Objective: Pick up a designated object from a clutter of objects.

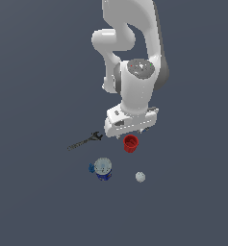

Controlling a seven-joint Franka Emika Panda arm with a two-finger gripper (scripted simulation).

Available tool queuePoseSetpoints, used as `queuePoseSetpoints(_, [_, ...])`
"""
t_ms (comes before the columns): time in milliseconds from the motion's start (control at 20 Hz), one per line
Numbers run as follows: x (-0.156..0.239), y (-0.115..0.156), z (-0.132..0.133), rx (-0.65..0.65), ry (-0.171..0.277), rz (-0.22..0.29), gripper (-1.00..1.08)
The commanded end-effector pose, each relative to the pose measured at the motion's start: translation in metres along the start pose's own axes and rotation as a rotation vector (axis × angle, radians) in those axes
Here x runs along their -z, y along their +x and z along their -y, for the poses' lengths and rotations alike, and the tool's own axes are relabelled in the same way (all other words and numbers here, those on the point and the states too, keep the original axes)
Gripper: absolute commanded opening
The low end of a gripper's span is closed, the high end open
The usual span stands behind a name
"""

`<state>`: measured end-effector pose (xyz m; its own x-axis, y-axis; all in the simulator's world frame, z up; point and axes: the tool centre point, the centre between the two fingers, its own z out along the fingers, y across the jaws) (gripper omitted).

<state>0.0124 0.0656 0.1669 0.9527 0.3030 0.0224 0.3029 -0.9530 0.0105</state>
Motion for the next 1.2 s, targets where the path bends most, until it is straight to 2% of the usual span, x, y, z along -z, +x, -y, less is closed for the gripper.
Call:
queuePoseSetpoints(0, [-0.023,-0.004,0.008,0.049,0.003,0.006,1.0])
queuePoseSetpoints(450, [-0.066,-0.015,0.026,0.142,0.011,0.021,1.0])
queuePoseSetpoints(850, [-0.073,-0.016,0.027,0.144,0.012,0.022,1.0])
queuePoseSetpoints(1150, [-0.1,-0.018,0.028,0.147,0.012,0.022,1.0])
